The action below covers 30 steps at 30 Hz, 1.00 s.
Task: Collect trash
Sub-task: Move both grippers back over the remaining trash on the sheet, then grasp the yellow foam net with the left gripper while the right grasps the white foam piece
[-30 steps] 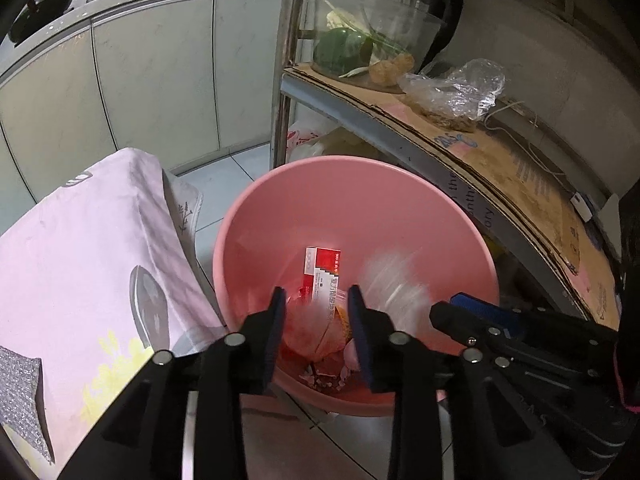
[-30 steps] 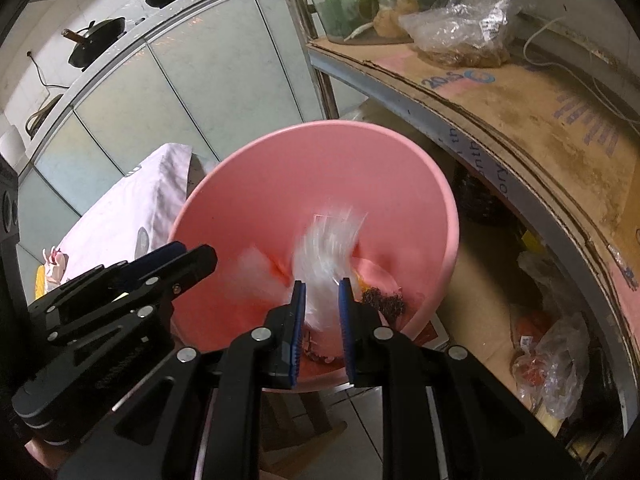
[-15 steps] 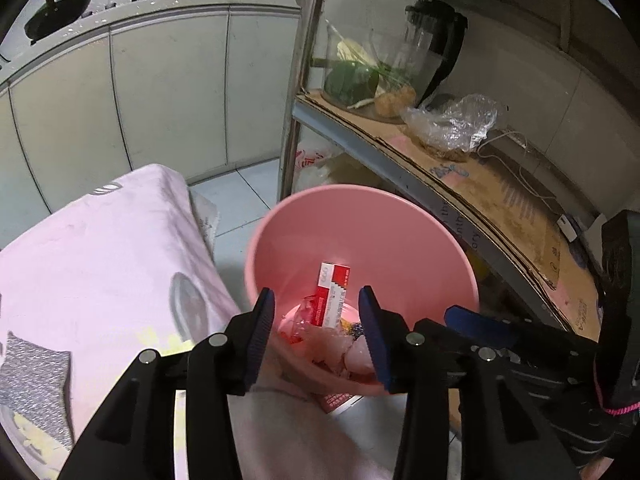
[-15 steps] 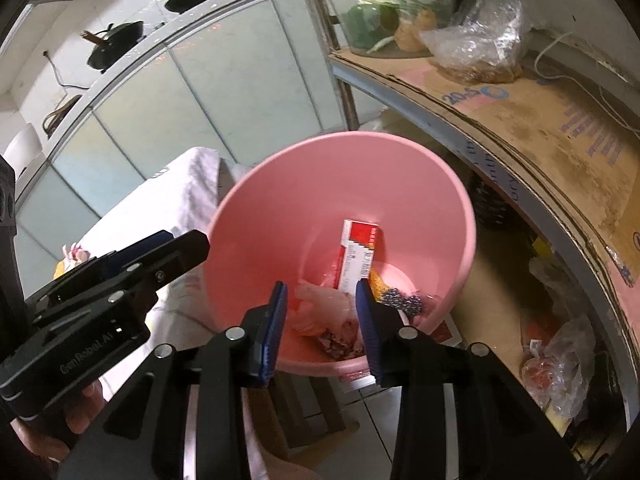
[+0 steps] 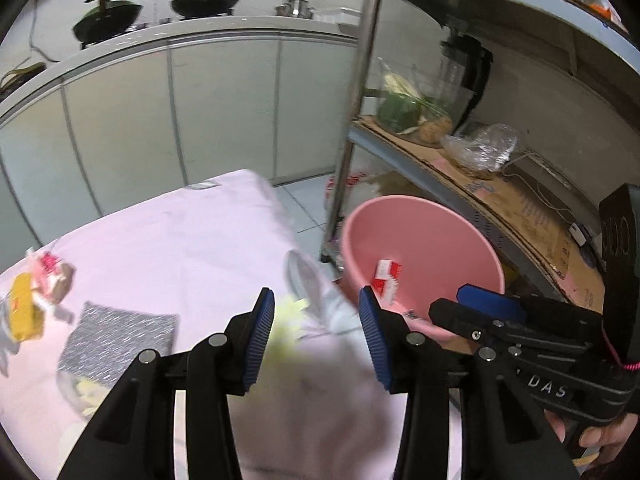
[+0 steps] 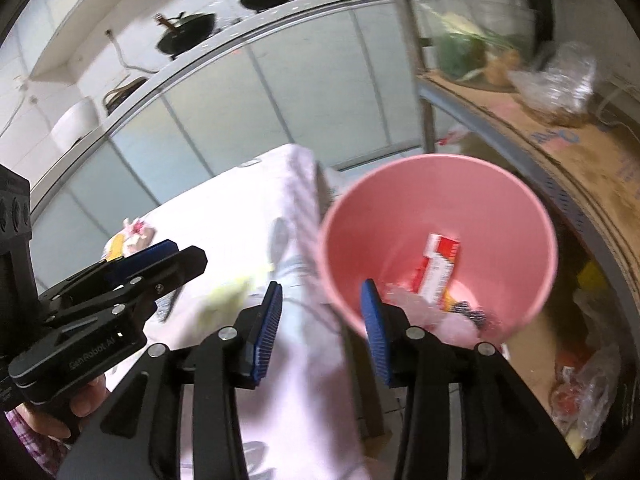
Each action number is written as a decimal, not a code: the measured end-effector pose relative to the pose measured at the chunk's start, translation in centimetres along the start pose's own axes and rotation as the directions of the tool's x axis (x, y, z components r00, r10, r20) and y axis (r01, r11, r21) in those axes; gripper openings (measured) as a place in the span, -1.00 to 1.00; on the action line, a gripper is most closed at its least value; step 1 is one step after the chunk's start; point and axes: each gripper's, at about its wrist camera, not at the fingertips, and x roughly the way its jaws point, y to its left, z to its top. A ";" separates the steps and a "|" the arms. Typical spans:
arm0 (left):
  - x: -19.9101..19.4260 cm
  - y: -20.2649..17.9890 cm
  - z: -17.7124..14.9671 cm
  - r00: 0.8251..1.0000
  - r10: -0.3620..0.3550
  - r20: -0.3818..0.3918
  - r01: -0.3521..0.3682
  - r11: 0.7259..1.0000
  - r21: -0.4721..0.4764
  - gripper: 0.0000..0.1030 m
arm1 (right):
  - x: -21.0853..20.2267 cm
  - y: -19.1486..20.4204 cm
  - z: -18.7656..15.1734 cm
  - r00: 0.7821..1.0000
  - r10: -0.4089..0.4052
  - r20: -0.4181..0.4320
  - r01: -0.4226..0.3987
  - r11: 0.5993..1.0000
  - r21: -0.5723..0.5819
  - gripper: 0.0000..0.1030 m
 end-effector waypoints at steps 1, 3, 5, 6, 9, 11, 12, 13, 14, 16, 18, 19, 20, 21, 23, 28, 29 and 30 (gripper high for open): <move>-0.4 0.5 -0.3 1.000 0.008 -0.002 -0.008 1.000 -0.007 -0.16 | 0.2 0.7 -0.1 1.000 0.011 -0.005 -0.011 1.000 -0.011 -0.19; -1.1 1.9 -1.0 1.000 0.026 -0.008 -0.027 0.999 -0.022 -0.16 | 0.5 1.8 -0.3 0.999 0.028 -0.015 -0.028 0.999 -0.028 -0.19; -1.7 3.0 -1.7 0.999 0.046 -0.013 -0.046 0.998 -0.033 -0.16 | 0.9 2.7 -0.4 0.999 0.039 -0.022 -0.040 0.998 -0.040 -0.19; -1.9 3.6 -2.0 0.998 0.054 -0.016 -0.054 0.998 -0.042 -0.16 | 1.2 3.2 -0.6 0.999 0.044 -0.027 -0.045 0.998 -0.045 -0.19; -2.6 5.2 -3.0 0.997 0.072 -0.026 -0.074 0.995 -0.065 -0.16 | 1.8 4.6 -1.0 0.997 0.069 -0.046 -0.072 0.995 -0.065 -0.19; -3.2 6.6 -3.7 0.996 0.088 -0.027 -0.090 0.992 -0.083 -0.16 | 2.2 5.8 -1.3 0.995 0.085 -0.058 -0.089 0.993 -0.081 -0.19; -3.5 7.1 -4.0 0.995 0.093 -0.027 -0.095 0.991 -0.093 -0.16 | 2.4 6.3 -1.5 0.994 0.092 -0.064 -0.098 0.991 -0.089 -0.19; -3.9 7.8 -4.3 0.995 0.097 -0.028 -0.100 0.990 -0.105 -0.16 | 2.6 6.9 -1.6 0.992 0.101 -0.071 -0.108 0.989 -0.097 -0.19; -4.3 8.7 -4.6 0.994 0.106 -0.027 -0.108 0.987 -0.120 -0.16 | 2.9 7.5 -1.7 0.991 0.107 -0.079 -0.115 0.988 -0.106 -0.19; -4.9 10.0 -5.0 0.993 0.118 -0.024 -0.120 0.983 -0.140 -0.16 | 3.3 8.7 -1.8 0.989 0.118 -0.090 -0.129 0.983 -0.128 -0.19; -5.6 11.8 -5.4 0.990 0.139 -0.023 -0.141 0.977 -0.160 -0.09 | 3.6 9.7 -2.0 0.986 0.130 -0.102 -0.144 0.979 -0.143 -0.19; -5.9 12.6 -5.7 0.988 0.150 -0.022 -0.151 0.974 -0.169 -0.03 | 3.8 10.2 -2.1 0.985 0.134 -0.106 -0.149 0.977 -0.150 -0.19; -6.1 13.2 -5.8 0.987 0.160 -0.020 -0.161 0.971 -0.178 0.05 | 3.9 10.5 -2.1 0.984 0.138 -0.109 -0.154 0.976 -0.156 -0.19; -6.5 14.3 -6.1 0.985 0.173 -0.015 -0.173 0.966 -0.192 0.05 | 4.1 10.8 -2.2 0.984 0.139 -0.113 -0.157 0.974 -0.162 -0.19; -7.0 15.8 -6.3 0.981 0.191 -0.011 -0.189 0.958 -0.214 0.05 | 4.4 11.5 -2.3 0.982 0.144 -0.123 -0.164 0.971 -0.173 -0.19; -8.4 21.2 -6.0 0.962 0.272 0.005 -0.260 0.923 -0.283 0.06 | 5.2 12.9 -2.3 0.978 0.151 -0.144 -0.179 0.962 -0.204 -0.19; -8.6 22.6 -5.8 0.957 0.289 0.009 -0.273 0.914 -0.300 0.06 | 5.3 13.1 -2.3 0.977 0.156 -0.147 -0.185 0.961 -0.208 -0.19; -8.6 23.8 -5.7 0.955 0.297 0.007 -0.280 0.907 -0.315 0.07 | 5.5 13.6 -2.2 0.975 0.163 -0.151 -0.193 0.958 -0.212 -0.19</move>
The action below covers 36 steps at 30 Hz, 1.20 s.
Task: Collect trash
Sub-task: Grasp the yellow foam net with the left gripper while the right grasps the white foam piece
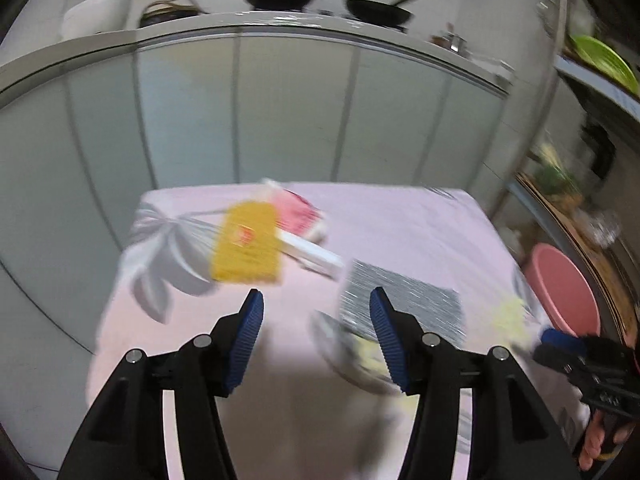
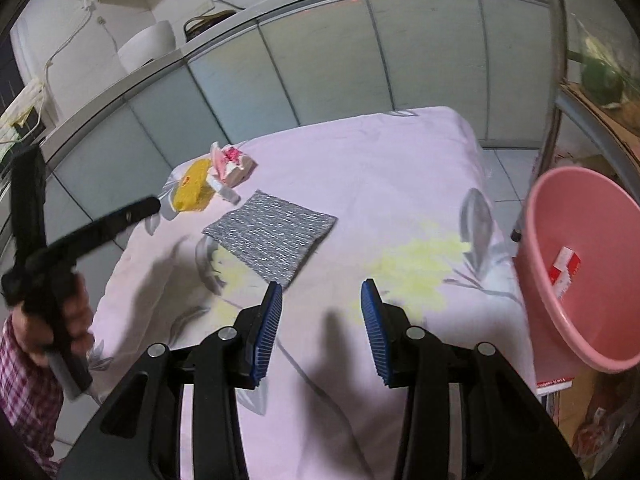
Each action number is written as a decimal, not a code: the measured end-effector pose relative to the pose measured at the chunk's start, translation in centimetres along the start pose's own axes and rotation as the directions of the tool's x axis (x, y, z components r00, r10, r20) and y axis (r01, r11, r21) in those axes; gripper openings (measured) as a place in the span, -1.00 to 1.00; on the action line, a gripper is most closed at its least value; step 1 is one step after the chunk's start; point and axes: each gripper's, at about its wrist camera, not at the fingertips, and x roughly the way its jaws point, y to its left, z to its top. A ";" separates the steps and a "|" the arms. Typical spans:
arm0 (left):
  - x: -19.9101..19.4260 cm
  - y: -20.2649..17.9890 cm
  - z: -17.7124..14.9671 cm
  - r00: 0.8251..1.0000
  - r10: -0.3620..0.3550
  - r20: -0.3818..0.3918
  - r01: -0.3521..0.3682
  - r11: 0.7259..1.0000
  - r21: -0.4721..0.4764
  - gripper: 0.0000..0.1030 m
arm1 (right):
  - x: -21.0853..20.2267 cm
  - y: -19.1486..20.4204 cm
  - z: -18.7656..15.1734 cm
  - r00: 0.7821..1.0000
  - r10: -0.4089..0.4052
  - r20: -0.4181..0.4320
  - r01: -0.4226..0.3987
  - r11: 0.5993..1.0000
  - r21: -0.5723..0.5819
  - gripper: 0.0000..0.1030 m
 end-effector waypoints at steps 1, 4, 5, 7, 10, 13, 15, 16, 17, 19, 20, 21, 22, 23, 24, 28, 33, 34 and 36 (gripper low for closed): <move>0.2 0.7 0.3 1.000 0.010 -0.003 -0.011 1.000 -0.014 0.07 | 0.2 0.3 0.2 1.000 0.009 -0.003 -0.009 1.000 -0.006 -0.19; 1.5 3.6 1.3 1.000 0.023 -0.021 -0.024 0.997 -0.071 0.08 | 1.3 1.6 1.1 0.999 0.042 -0.013 -0.043 0.998 -0.041 -0.19; 2.1 4.4 1.5 0.999 0.033 -0.032 -0.036 0.996 -0.085 0.08 | 1.7 2.1 1.4 0.998 0.052 -0.018 -0.053 0.997 -0.050 -0.19; 3.2 5.2 1.8 0.998 0.035 -0.048 -0.039 0.995 -0.096 0.08 | 2.5 3.0 1.9 0.997 0.071 -0.028 -0.073 0.995 -0.074 -0.19; 5.2 6.2 2.2 0.996 0.029 -0.082 -0.038 0.993 -0.113 0.08 | 3.7 4.4 3.1 0.995 0.093 -0.041 -0.097 0.988 -0.122 -0.19; 6.7 6.8 2.6 0.995 -0.008 -0.103 -0.005 0.992 -0.129 0.08 | 4.8 5.9 4.6 0.993 0.111 -0.043 -0.117 0.979 -0.170 -0.19; 7.6 6.9 2.7 0.993 -0.041 -0.112 0.026 0.991 -0.131 0.08 | 5.6 6.7 5.5 0.991 0.123 -0.048 -0.130 0.972 -0.193 -0.19; 8.0 6.9 2.7 0.992 -0.045 -0.118 0.030 0.992 -0.125 0.08 | 6.2 7.3 6.1 0.990 0.129 -0.051 -0.137 0.968 -0.211 -0.19; 8.5 6.8 2.7 0.991 -0.048 -0.125 0.033 0.993 -0.114 0.08 | 6.6 7.7 6.4 0.990 0.130 -0.054 -0.139 0.965 -0.223 -0.19; 9.2 6.9 2.5 0.991 -0.049 -0.127 0.035 0.994 -0.106 0.06 | 7.6 8.4 7.1 0.989 0.133 -0.062 -0.145 0.959 -0.242 -0.19; 9.4 6.9 2.4 0.991 -0.050 -0.123 0.037 0.994 -0.107 -0.05 | 8.2 8.8 7.5 0.988 0.136 -0.067 -0.149 0.956 -0.253 -0.19; 9.7 7.0 2.3 0.991 -0.054 -0.122 0.041 0.993 -0.108 -0.21 | 8.6 9.1 7.7 0.988 0.137 -0.072 -0.151 0.954 -0.261 -0.19; 9.8 7.1 2.0 0.991 -0.058 -0.119 0.045 0.993 -0.110 -0.35 | 9.3 9.5 8.0 0.987 0.138 -0.079 -0.154 0.950 -0.271 -0.19; 9.9 7.3 1.9 0.991 -0.061 -0.120 0.048 0.993 -0.112 -0.61 | 9.7 9.7 8.1 0.987 0.137 -0.083 -0.155 0.948 -0.278 -0.19; 10.0 7.4 1.6 0.991 -0.059 -0.124 0.044 0.992 -0.118 -0.79 | 10.3 10.0 8.2 0.987 0.136 -0.089 -0.156 0.946 -0.285 -0.19; 9.3 8.2 1.0 0.994 -0.066 -0.090 0.052 0.987 -0.152 -0.84 | 12.4 10.8 8.8 0.988 0.113 -0.104 -0.141 0.938 -0.317 -0.19; 8.1 8.0 0.5 0.996 -0.065 -0.055 0.057 0.988 -0.142 -0.85 | 14.8 11.7 9.5 0.984 0.119 -0.133 -0.156 0.934 -0.320 -0.19; 7.8 8.0 0.3 0.997 -0.062 -0.052 0.054 0.989 -0.138 -0.85 | 15.0 11.8 9.6 0.984 0.116 -0.136 -0.155 0.933 -0.326 -0.19; 7.5 7.9 0.1 0.998 -0.053 -0.047 0.046 0.990 -0.134 -0.84 | 16.0 12.3 9.6 0.981 0.110 -0.157 -0.157 0.931 -0.330 -0.19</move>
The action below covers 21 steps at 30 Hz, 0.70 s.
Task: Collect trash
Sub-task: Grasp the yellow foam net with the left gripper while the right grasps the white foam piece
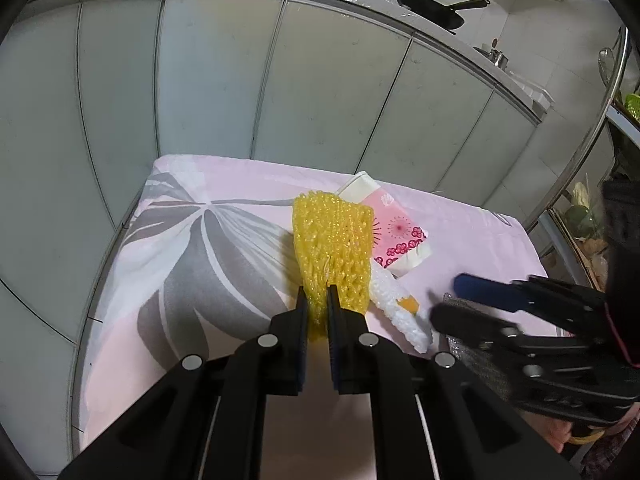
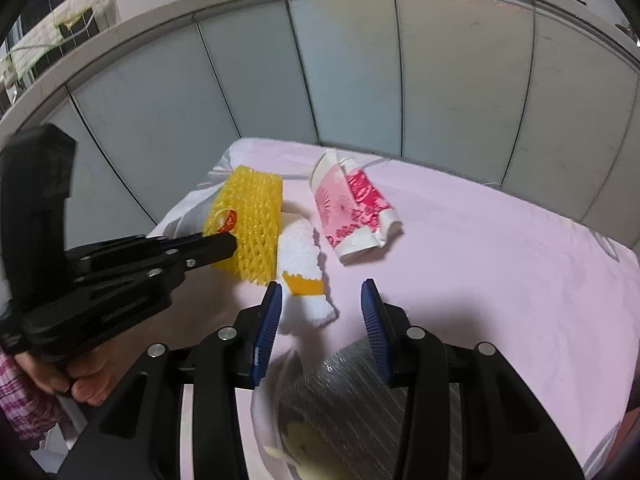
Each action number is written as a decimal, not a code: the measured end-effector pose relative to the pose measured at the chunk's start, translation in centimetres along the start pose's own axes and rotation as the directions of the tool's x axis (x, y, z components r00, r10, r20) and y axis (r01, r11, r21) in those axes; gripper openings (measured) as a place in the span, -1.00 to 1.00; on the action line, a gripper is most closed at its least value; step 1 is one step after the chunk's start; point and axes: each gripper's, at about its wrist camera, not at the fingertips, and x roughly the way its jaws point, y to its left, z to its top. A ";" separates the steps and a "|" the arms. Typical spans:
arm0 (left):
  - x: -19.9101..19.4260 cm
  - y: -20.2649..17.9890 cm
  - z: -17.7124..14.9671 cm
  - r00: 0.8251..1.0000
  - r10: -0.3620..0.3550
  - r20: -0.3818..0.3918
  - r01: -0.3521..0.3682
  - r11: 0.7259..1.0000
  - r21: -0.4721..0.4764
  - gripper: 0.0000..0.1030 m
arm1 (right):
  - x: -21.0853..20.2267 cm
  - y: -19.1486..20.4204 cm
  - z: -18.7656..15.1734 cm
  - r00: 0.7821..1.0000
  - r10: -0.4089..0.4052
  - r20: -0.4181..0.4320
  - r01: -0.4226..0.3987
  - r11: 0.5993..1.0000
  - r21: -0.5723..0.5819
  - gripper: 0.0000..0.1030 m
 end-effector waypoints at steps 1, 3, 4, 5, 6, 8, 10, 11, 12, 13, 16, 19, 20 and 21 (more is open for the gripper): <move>-0.1 0.0 -0.1 1.000 0.009 0.004 -0.009 1.000 0.001 -0.85 | 0.4 0.2 0.1 1.000 0.014 -0.009 -0.014 1.000 0.004 -0.19; -0.5 0.2 -0.2 1.000 0.026 0.013 -0.026 1.000 0.002 -0.84 | 0.7 0.7 0.1 0.999 0.037 -0.016 -0.037 0.999 0.002 -0.19; -0.7 0.3 -0.3 0.999 0.032 0.017 -0.032 0.999 0.002 -0.84 | 0.8 1.0 0.2 0.999 0.043 -0.018 -0.043 0.999 0.000 -0.19; -1.0 0.3 -0.3 0.999 0.036 0.020 -0.036 0.999 -0.002 -0.84 | 1.0 1.2 0.2 0.999 0.048 -0.024 -0.048 0.999 -0.003 -0.19; -1.3 0.4 -0.4 0.999 0.037 0.021 -0.037 0.999 -0.006 -0.84 | 1.3 1.4 0.3 0.998 0.045 -0.034 -0.046 0.999 -0.006 -0.19; -1.6 0.7 -0.5 0.999 0.039 0.020 -0.039 0.999 -0.013 -0.84 | 2.0 1.6 0.5 0.999 0.019 -0.051 -0.020 1.000 -0.014 -0.19; -2.0 0.8 -0.4 0.999 0.037 0.023 -0.037 0.999 -0.021 -0.84 | 2.9 1.8 0.6 0.998 -0.001 -0.068 0.000 1.000 -0.020 -0.19; -2.2 0.8 -0.5 0.999 0.039 0.025 -0.039 0.999 -0.023 -0.84 | 3.3 1.9 0.6 0.997 -0.028 -0.077 0.026 0.999 -0.029 -0.19; -2.4 0.8 -0.6 0.999 0.040 0.027 -0.039 0.999 -0.024 -0.84 | 3.5 1.9 0.5 0.995 -0.052 -0.080 0.049 0.998 -0.040 -0.19; -2.6 0.7 -0.6 0.999 0.040 0.028 -0.040 0.999 -0.024 -0.84 | 3.5 2.0 0.5 0.996 -0.056 -0.074 0.052 0.998 -0.046 -0.19; -3.4 0.3 -0.9 0.998 0.045 0.034 -0.045 0.999 -0.021 -0.84 | 3.0 2.1 0.1 0.997 -0.045 -0.068 0.042 0.998 -0.047 -0.35; -4.2 -0.5 -1.2 0.998 0.054 0.041 -0.053 0.998 -0.014 -0.84 | 1.8 2.2 -0.4 0.998 -0.043 -0.050 0.041 0.998 -0.041 -0.35; -4.4 -0.8 -1.2 0.998 0.053 0.044 -0.053 0.999 -0.012 -0.84 | 1.2 2.2 -0.6 0.999 -0.032 -0.041 0.031 0.999 -0.032 -0.35; -4.7 -1.0 -1.3 0.998 0.051 0.047 -0.051 0.999 -0.011 -0.84 | 0.4 2.3 -0.8 0.999 -0.025 -0.030 0.024 0.999 -0.025 -0.35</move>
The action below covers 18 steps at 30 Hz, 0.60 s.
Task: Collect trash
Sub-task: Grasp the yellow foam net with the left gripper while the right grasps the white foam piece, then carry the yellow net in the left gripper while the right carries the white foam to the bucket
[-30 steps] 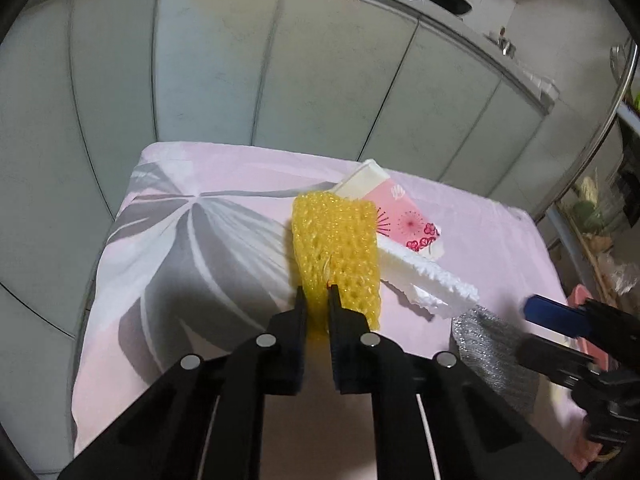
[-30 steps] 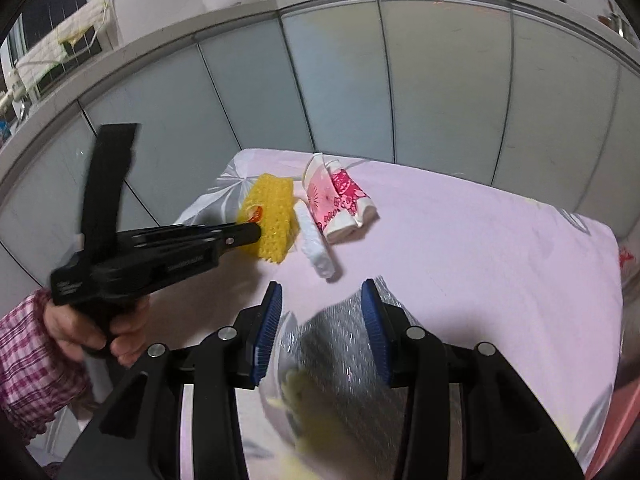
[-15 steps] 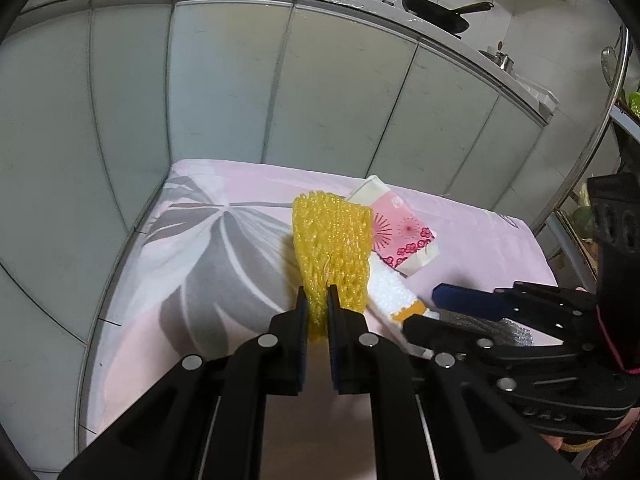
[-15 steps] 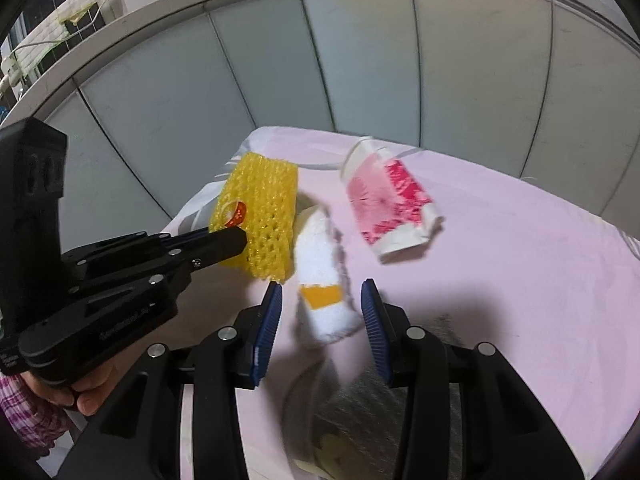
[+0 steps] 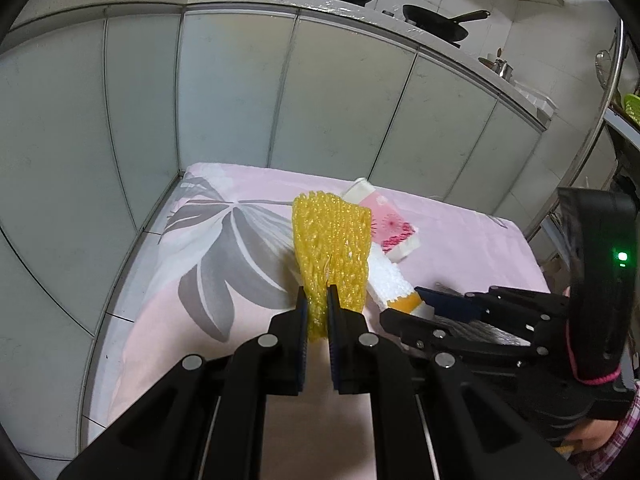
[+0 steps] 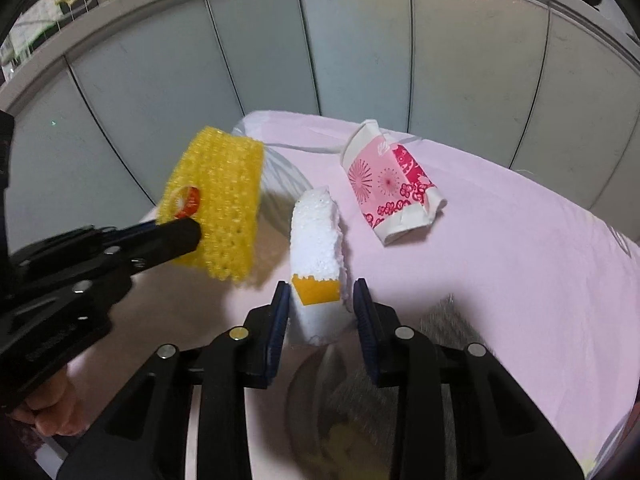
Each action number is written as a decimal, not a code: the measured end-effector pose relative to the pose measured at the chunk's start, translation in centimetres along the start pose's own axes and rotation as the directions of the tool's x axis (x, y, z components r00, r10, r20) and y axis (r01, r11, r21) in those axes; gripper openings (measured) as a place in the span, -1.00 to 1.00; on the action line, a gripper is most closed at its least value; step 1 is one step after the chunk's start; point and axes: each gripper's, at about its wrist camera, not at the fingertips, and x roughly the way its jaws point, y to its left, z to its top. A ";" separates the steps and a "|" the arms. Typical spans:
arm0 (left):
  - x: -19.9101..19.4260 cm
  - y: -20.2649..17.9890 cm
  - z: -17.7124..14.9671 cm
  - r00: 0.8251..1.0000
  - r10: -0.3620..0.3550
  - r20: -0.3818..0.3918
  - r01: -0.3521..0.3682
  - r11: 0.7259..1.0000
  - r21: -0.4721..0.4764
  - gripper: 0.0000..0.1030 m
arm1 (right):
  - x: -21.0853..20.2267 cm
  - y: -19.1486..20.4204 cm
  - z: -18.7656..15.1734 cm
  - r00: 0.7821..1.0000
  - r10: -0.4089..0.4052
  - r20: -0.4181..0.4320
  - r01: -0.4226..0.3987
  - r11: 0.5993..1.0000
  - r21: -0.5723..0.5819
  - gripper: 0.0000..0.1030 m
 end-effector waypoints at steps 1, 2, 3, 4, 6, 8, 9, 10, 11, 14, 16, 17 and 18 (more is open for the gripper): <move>-0.3 -0.4 0.0 1.000 0.000 0.003 0.000 1.000 0.003 -0.84 | -0.4 0.0 -0.2 1.000 0.001 0.006 -0.001 1.000 0.002 -0.35; -0.7 -0.9 -0.1 1.000 0.004 0.009 -0.004 1.000 0.011 -0.84 | -1.1 0.2 -0.4 1.000 0.003 0.013 -0.003 1.000 0.005 -0.35; -1.0 -1.2 -0.1 1.000 0.005 0.013 -0.005 1.000 0.017 -0.84 | -1.6 0.1 -0.7 1.000 0.004 0.019 -0.004 1.000 0.008 -0.35; -1.3 -1.6 -0.2 1.000 0.004 0.018 -0.004 1.000 0.024 -0.84 | -2.2 0.1 -1.0 1.000 0.002 0.026 -0.002 1.000 0.014 -0.35; -2.0 -2.4 -0.3 1.000 -0.002 0.026 0.001 0.999 0.038 -0.84 | -3.7 -0.1 -1.8 0.999 0.001 0.043 -0.002 0.999 0.033 -0.35; -2.8 -3.4 -0.5 0.999 -0.001 0.033 -0.001 0.999 0.050 -0.84 | -4.7 -0.2 -2.5 0.998 0.001 0.057 -0.004 0.999 0.049 -0.35; -3.1 -3.7 -0.6 0.999 -0.002 0.035 0.000 0.999 0.052 -0.84 | -4.9 -0.1 -2.4 0.998 0.000 0.063 -0.004 0.998 0.056 -0.35; -3.4 -4.2 -0.7 0.999 -0.006 0.036 0.004 0.998 0.055 -0.84 | -5.7 -0.2 -2.9 0.997 -0.001 0.071 -0.003 0.998 0.063 -0.35; -3.6 -4.5 -0.8 0.999 -0.007 0.037 0.005 0.998 0.057 -0.84 | -6.3 -0.4 -3.3 0.997 -0.005 0.078 0.000 0.998 0.070 -0.36; -4.5 -5.6 -1.2 0.999 -0.010 0.041 0.008 0.997 0.071 -0.84 | -8.0 0.5 -5.2 0.995 -0.012 0.094 0.003 0.996 0.094 -0.36; -5.1 -6.5 -1.4 0.999 -0.013 0.043 0.009 0.996 0.083 -0.84 | -9.0 0.4 -5.9 0.994 -0.015 0.106 0.004 0.994 0.107 -0.36; -5.3 -7.0 -1.6 0.999 -0.014 0.045 0.010 0.996 0.089 -0.84 | -9.7 0.2 -6.5 0.994 -0.017 0.111 0.004 0.993 0.115 -0.36; -5.5 -7.5 -1.7 0.999 -0.015 0.046 0.011 0.996 0.093 -0.84 | -10.1 0.4 -6.8 0.993 -0.020 0.116 0.006 0.993 0.121 -0.36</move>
